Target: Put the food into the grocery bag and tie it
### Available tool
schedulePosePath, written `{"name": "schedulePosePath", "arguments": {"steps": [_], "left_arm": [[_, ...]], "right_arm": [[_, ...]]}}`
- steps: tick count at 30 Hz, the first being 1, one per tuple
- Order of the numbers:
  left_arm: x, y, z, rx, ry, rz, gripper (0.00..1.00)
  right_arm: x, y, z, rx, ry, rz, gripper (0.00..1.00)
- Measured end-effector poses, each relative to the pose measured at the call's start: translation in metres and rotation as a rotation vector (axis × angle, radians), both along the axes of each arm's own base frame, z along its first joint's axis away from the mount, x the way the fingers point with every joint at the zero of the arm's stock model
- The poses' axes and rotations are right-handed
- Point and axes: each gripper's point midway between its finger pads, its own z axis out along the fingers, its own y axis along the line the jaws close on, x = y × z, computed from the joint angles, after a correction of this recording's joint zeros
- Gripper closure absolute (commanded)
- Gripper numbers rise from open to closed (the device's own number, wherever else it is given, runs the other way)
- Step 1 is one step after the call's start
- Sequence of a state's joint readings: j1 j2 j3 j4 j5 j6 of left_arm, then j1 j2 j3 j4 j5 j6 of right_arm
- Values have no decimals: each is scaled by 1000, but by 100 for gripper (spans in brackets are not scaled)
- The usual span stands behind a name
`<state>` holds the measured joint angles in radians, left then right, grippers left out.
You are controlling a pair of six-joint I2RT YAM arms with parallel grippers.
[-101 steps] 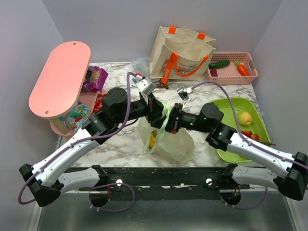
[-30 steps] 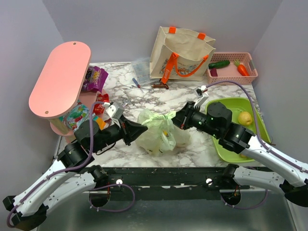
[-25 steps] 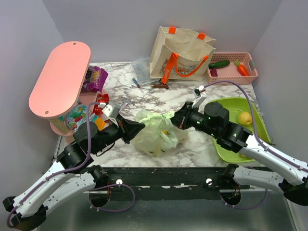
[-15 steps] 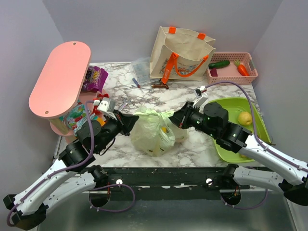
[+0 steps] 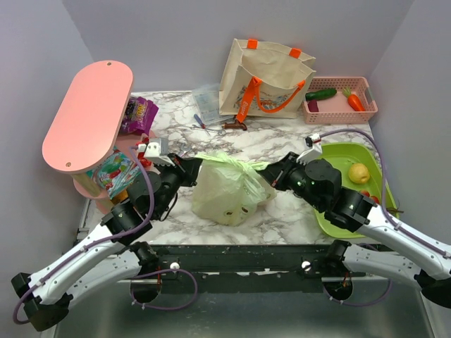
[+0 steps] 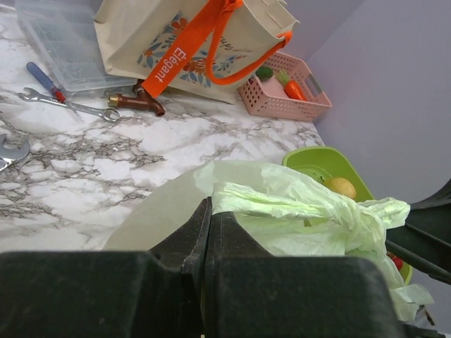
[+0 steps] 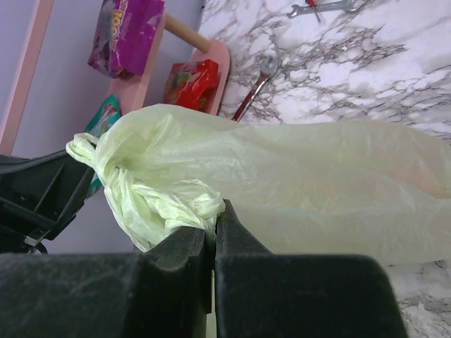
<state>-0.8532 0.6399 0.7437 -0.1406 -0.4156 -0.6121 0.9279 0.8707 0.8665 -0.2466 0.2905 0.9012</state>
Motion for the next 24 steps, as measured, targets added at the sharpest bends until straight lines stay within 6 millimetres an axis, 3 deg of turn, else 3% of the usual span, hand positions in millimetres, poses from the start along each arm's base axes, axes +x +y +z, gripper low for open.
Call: {"name": "schedulePosePath", "arguments": {"steps": [10, 18, 24], "left_arm": [[12, -4, 4, -37, -4, 57, 100], [18, -14, -7, -26, 28, 54, 100], [17, -19, -21, -16, 57, 44, 100]], "right_arm": [[8, -28, -5, 0, 28, -157, 99], [11, -47, -25, -13, 102, -283, 99], [11, -57, -52, -3, 161, -362, 99]]}}
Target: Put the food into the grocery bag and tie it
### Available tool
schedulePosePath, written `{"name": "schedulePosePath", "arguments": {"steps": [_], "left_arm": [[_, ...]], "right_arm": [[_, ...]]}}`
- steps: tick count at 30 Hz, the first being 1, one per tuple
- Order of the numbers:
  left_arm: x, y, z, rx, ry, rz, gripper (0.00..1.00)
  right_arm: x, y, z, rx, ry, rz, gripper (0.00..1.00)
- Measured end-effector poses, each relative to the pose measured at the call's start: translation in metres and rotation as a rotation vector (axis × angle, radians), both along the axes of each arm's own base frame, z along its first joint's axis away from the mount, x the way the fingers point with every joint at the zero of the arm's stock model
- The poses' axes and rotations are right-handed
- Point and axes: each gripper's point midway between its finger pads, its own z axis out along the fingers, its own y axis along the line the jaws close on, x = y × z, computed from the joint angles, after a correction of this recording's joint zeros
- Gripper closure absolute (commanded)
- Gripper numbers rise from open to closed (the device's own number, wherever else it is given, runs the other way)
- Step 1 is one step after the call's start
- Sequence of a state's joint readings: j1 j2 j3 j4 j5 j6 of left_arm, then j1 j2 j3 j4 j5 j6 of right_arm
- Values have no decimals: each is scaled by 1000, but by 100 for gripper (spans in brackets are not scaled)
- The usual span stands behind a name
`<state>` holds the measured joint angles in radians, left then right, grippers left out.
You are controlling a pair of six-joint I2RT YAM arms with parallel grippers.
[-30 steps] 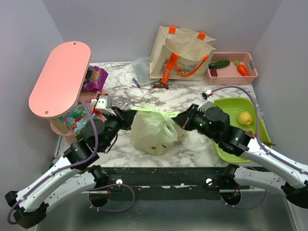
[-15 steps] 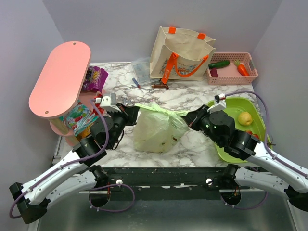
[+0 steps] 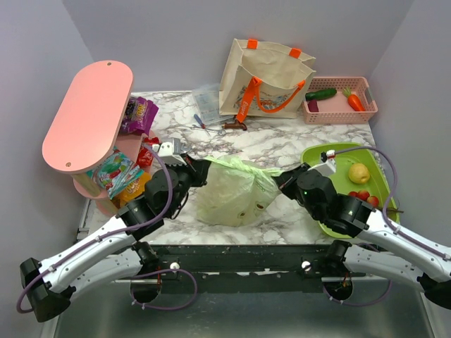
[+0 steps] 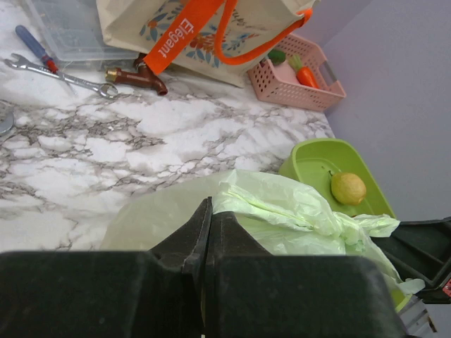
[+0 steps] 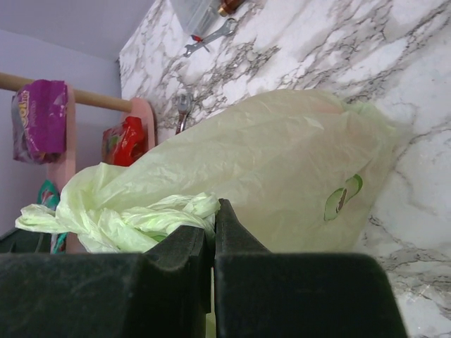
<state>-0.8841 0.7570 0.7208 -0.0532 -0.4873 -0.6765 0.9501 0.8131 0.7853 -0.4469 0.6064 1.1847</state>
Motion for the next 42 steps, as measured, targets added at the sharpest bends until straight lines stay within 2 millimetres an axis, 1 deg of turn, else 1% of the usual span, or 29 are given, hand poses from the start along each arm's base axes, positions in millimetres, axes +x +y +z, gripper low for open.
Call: {"name": "schedulePosePath", "arguments": {"steps": [6, 11, 15, 19, 22, 29, 30, 31, 32, 33, 34, 35, 36, 40, 41, 42], "left_arm": [[0, -2, -30, 23, 55, 1, 100], [0, -4, -42, 27, 82, 1, 100], [-1, -5, -53, 27, 101, -1, 100], [-5, -4, -76, 22, 145, -9, 100], [-8, -3, -91, 11, 172, -7, 100], [-10, 2, -100, -38, 202, 12, 100], [-10, 5, -100, -28, 197, 21, 100], [-5, 18, -100, 12, 186, 73, 100], [-1, 29, -97, 38, 171, 119, 100], [4, 40, -89, 58, 153, 163, 100], [7, 45, -78, 71, 130, 182, 100], [8, 47, -70, 78, 115, 187, 100], [9, 47, -50, 80, 78, 187, 100], [11, 49, 13, 57, -41, 179, 100], [10, 49, 28, 50, -68, 171, 96], [9, 48, 41, 50, -92, 155, 89]], "right_arm": [[4, -10, -20, -33, 37, -82, 99], [11, -16, -33, -98, 43, -136, 99], [12, -20, -42, -107, 48, -166, 99], [10, -25, -57, -119, 69, -180, 99], [9, -26, -63, -122, 79, -187, 99], [10, -30, -77, -145, 114, -230, 99], [11, -36, -78, -181, 111, -248, 99], [12, -52, -79, -260, 106, -288, 99], [13, -67, -79, -331, 101, -316, 99], [14, -78, -75, -395, 91, -332, 99], [17, -83, -66, -440, 72, -328, 99], [19, -82, -56, -468, 52, -307, 99], [23, -78, -38, -488, 8, -274, 99], [31, -57, 31, -476, -193, -115, 99], [32, -52, 48, -468, -240, -78, 99], [32, -47, 63, -466, -283, -47, 99]]}}
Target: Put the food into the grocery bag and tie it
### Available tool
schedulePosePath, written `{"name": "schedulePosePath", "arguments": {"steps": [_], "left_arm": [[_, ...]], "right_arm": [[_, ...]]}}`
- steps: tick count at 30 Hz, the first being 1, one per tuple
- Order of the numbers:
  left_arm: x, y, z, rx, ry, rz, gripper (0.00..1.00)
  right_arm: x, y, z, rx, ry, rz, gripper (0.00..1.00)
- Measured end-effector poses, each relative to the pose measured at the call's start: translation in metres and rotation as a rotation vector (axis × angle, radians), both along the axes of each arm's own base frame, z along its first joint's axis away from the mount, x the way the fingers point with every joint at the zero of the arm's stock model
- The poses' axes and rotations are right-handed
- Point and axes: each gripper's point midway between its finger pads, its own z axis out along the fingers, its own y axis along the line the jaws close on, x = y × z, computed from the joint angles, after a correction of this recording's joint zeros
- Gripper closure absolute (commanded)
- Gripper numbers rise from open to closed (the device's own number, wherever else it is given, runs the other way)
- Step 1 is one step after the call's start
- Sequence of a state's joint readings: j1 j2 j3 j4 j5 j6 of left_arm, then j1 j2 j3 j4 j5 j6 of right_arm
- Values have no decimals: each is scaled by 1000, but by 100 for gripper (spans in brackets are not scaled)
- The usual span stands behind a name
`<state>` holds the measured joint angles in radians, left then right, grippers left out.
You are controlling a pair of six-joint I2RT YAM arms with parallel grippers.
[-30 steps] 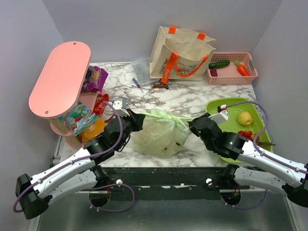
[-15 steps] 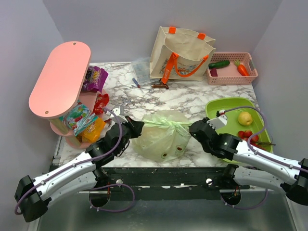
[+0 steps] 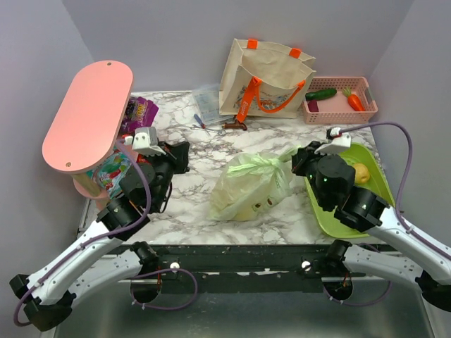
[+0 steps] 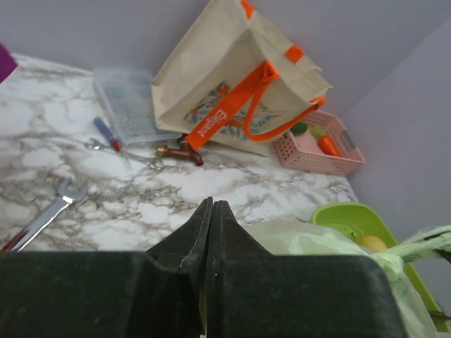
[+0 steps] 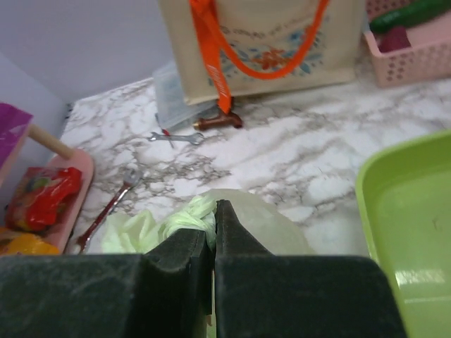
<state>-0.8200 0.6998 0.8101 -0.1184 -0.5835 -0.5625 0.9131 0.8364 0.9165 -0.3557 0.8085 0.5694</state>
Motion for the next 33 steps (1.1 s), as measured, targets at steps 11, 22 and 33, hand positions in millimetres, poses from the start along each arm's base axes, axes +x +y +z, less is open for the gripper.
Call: {"name": "schedulePosePath", "arguments": {"steps": [11, 22, 33], "left_arm": [[-20, -84, 15, 200, -10, -469, 4], [-72, -112, -68, 296, 200, -823, 17], [-61, -122, -110, 360, 319, -871, 36]], "right_arm": [[6, 43, 14, -160, -40, 237, 99], [3, 48, 13, -161, -34, 274, 99], [2, 51, 11, -161, -30, 287, 99]]}}
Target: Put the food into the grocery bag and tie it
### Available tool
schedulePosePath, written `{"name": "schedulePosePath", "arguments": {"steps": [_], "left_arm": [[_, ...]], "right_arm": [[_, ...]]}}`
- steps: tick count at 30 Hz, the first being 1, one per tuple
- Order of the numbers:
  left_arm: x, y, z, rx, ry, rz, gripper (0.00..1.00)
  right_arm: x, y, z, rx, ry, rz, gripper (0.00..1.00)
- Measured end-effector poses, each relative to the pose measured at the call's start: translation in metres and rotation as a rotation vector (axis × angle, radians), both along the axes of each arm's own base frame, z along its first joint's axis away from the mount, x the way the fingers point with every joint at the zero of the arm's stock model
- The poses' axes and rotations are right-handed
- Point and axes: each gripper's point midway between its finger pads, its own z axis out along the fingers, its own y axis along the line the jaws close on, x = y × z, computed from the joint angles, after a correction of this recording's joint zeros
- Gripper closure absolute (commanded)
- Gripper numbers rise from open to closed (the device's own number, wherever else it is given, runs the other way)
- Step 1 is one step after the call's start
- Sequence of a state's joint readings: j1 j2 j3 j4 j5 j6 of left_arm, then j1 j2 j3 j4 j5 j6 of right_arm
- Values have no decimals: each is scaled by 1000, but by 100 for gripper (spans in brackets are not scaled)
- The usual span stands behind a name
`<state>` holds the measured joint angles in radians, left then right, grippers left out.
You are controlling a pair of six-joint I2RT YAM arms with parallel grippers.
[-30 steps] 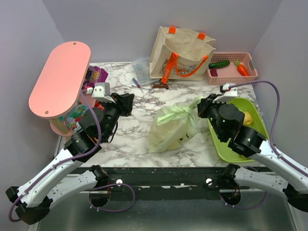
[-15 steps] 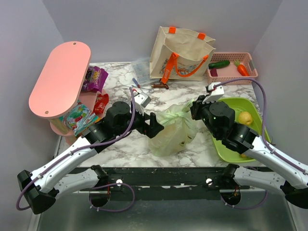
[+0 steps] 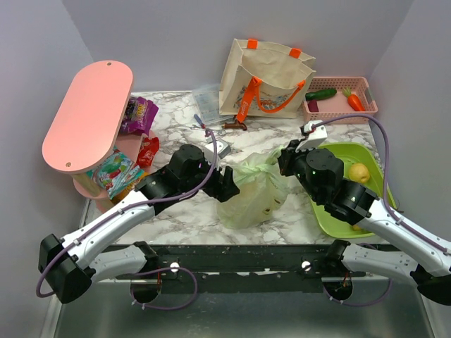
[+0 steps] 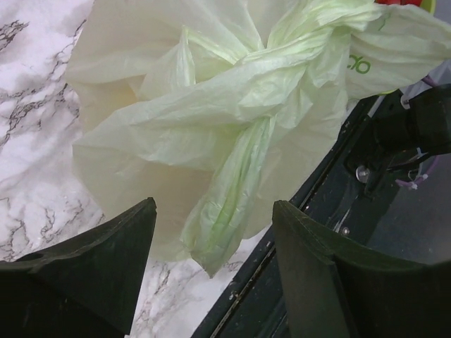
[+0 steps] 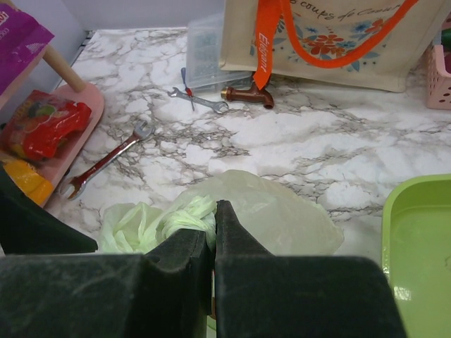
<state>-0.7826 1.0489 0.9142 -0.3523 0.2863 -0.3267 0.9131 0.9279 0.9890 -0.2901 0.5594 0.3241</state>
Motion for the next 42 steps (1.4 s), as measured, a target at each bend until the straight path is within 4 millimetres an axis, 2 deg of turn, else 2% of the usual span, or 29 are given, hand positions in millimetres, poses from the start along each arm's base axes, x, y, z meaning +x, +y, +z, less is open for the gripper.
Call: {"name": "schedulePosePath", "arguments": {"steps": [2, 3, 5, 12, 16, 22, 26, 29, 32, 34, 37, 39, 41, 42], "left_arm": [[1, 0, -5, 13, 8, -1, 48], [2, -1, -6, 15, 9, -2, 60], [2, 0, -6, 18, 5, -5, 100], [0, 1, 6, -10, -28, -4, 100], [-2, 7, 32, -40, -55, 11, 100], [-3, 26, 112, -136, -161, 99, 100], [-8, 42, 162, -200, -234, 154, 100], [-6, 53, 186, -203, -278, 194, 100], [-3, 61, 202, -187, -312, 228, 100], [-2, 65, 205, -172, -323, 242, 100], [-1, 71, 196, -138, -316, 260, 100], [-2, 75, 179, -113, -297, 268, 100], [-6, 77, 162, -96, -276, 267, 100], [-9, 78, 146, -86, -252, 260, 100]], "right_arm": [[0, 0, 0, 0, 0, 0, 99], [0, 0, 0, 0, 0, 0, 99], [0, 0, 0, 0, 0, 0, 99], [0, 0, -1, 3, 5, -3, 99], [1, -4, -2, 16, 12, -34, 99], [5, -16, 6, 13, -12, -106, 99], [5, -8, 33, 75, -60, -83, 99], [7, 1, 62, 130, -107, -56, 99], [11, 11, 78, 144, -129, -30, 100], [13, 17, 79, 142, -125, -15, 99], [11, 21, 72, 141, -108, 6, 99], [6, 21, 61, 150, -86, 20, 99], [-1, 20, 42, 159, -48, 39, 99], [-6, 19, 30, 162, -25, 49, 99]]}}
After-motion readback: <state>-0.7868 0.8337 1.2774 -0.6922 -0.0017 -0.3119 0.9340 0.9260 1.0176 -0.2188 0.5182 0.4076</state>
